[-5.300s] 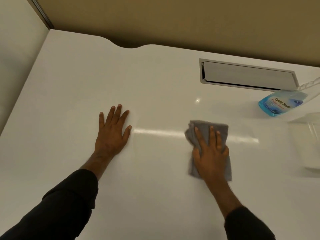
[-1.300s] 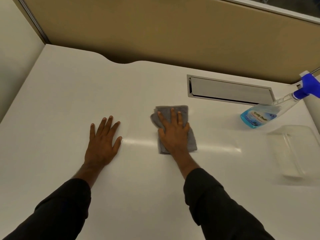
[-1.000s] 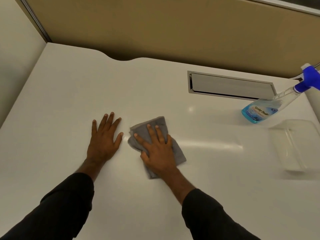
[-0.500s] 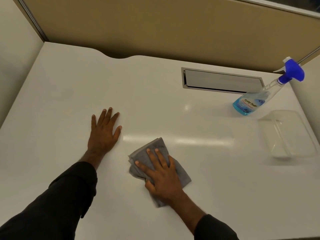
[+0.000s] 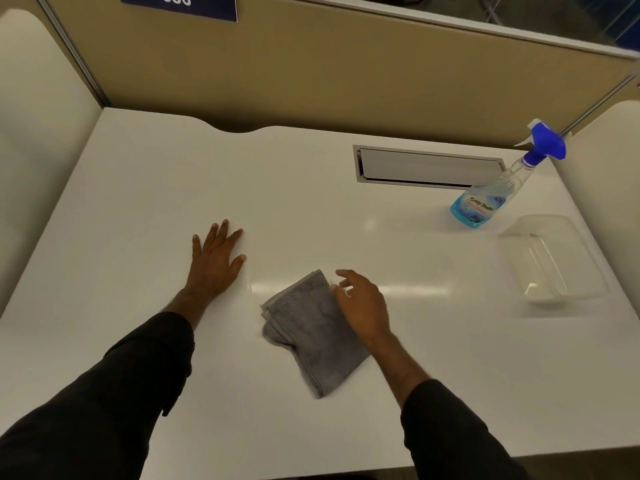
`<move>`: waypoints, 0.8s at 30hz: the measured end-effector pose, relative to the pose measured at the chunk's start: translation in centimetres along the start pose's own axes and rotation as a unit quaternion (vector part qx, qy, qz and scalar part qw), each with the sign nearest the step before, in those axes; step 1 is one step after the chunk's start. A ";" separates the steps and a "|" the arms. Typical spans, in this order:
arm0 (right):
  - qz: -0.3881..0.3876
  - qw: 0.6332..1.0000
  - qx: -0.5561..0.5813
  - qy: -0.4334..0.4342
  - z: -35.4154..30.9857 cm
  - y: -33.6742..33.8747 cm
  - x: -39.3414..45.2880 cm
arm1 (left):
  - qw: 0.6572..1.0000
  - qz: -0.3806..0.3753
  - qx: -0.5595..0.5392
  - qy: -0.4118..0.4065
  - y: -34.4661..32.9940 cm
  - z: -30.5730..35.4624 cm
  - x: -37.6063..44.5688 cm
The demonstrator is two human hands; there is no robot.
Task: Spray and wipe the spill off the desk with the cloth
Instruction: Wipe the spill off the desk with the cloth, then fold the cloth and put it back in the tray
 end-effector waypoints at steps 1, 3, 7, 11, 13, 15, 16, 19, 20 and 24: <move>-0.016 0.999 -0.005 -0.028 0.0 0.1 0.5 | 1.000 -0.007 -0.014 0.005 0.3 0.1 0.0; -0.035 0.998 -0.011 -0.060 -0.3 -0.1 1.5 | 0.998 -0.005 -0.064 0.022 1.1 0.9 -0.5; -0.058 0.995 -0.036 -0.071 -1.1 -1.3 2.5 | 0.967 0.052 -0.248 0.025 3.3 4.1 -3.5; -0.082 0.994 -0.028 -0.070 -1.7 -2.0 3.0 | 0.892 -0.016 -0.450 0.044 4.8 8.1 -7.4; -0.106 0.992 -0.023 -0.068 -2.2 -1.9 3.1 | 0.856 -0.082 -0.506 0.066 4.6 9.8 -9.0; -0.123 0.990 -0.005 -0.063 -2.7 -1.3 3.2 | 0.833 -0.133 -0.532 0.074 4.2 10.9 -10.3; -0.129 0.990 0.009 -0.060 -3.0 -0.8 3.2 | 0.820 -0.159 -0.544 0.076 3.9 11.3 -10.9; -0.154 0.986 0.062 -0.034 -4.4 1.5 2.8 | 0.762 -0.253 -0.589 0.092 3.0 12.3 -12.4; -0.160 0.984 0.074 -0.017 -5.1 2.4 2.5 | 0.743 -0.285 -0.598 0.097 2.7 12.6 -12.9; -0.154 0.982 0.071 0.079 -8.7 5.7 0.4 | 0.670 -0.379 -0.632 0.092 0.9 13.4 -14.2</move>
Point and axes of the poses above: each hand's wrist, its own x-axis towards the middle knuckle, its own y-axis out of the back of the hand, z = x × y, the point moved 3 cm from there along x, towards the middle knuckle, and after that the axes turned 1 degree about -x, right-handed, at the moved point
